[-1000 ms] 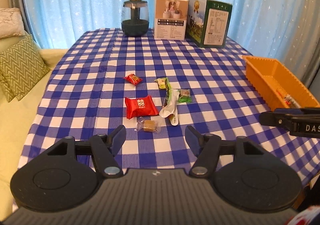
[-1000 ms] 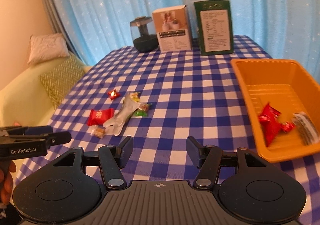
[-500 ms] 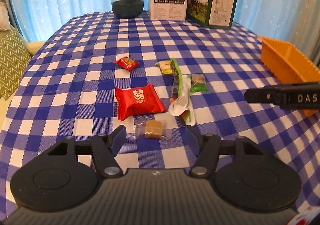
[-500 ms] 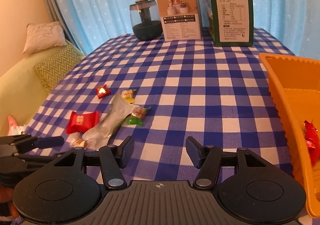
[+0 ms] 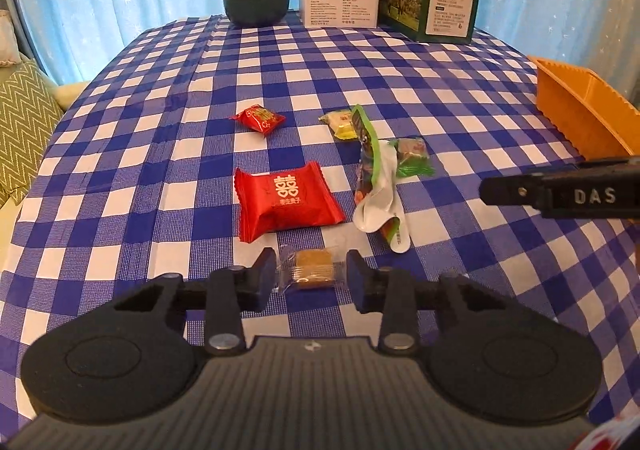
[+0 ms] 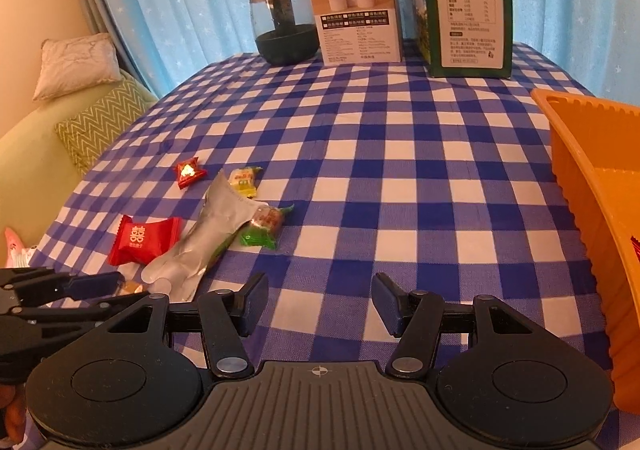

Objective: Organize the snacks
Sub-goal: 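Grasp the small brown cake packet with the left tool while the right tool grasps the green-wrapped candy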

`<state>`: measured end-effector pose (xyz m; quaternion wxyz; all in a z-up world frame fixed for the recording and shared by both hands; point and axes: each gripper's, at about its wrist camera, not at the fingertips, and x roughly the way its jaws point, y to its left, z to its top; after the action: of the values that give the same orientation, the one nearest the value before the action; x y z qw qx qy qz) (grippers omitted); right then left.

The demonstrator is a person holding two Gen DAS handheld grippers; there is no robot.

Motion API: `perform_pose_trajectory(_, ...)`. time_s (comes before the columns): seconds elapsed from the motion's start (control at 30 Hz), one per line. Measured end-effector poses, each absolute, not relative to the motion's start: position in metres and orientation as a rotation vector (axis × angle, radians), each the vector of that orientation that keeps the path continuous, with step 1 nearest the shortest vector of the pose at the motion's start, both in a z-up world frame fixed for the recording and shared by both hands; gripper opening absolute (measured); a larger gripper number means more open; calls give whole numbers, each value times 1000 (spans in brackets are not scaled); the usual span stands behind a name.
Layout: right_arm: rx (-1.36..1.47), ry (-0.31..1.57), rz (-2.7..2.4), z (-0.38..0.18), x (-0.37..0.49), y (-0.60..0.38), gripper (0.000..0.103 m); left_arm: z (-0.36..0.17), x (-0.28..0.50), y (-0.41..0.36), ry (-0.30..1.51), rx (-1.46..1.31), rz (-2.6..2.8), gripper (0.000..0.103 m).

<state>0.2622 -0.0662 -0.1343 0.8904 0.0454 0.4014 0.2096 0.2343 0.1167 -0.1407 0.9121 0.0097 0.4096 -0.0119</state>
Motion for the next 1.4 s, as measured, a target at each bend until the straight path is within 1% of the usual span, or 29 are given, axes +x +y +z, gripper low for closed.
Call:
perform_pose_trajectory(0.17,77,818,461,-134,268,-55,58,-139,231,116,843,22,-20,30)
perform_pose_trajectory(0.47,67,777,509,-138,286,-32,57,-136,231,118,843,-1,-29,30)
perform_pose_trajectory(0.53,71,774,518,-140,291,-26,48,-136,231,118,840,-4,-31,30)
perform_pose_trajectory(0.6,77,779,521,-144,298,-22,44,-136,232,117,838,-4,-32,30)
perform_pose_trajectory(0.8,94,783,498,-150,311,-16,42,-137,232,116,833,4,-44,30)
perform_pose_trajectory(0.87,76,778,501,-149,312,-13,40,-137,232,115,835,8,-44,30)
perform_pose_trajectory(0.93,55,775,507,-149,311,-12,30,-138,232,114,836,10,-43,30)
perform_pose_trajectory(1.03,13,768,505,-148,306,-11,22,-139,231,114,840,9,-39,30)
perform_pose_trajectory(1.4,-28,753,479,-126,269,-33,21,-131,223,115,817,-21,-13,30)
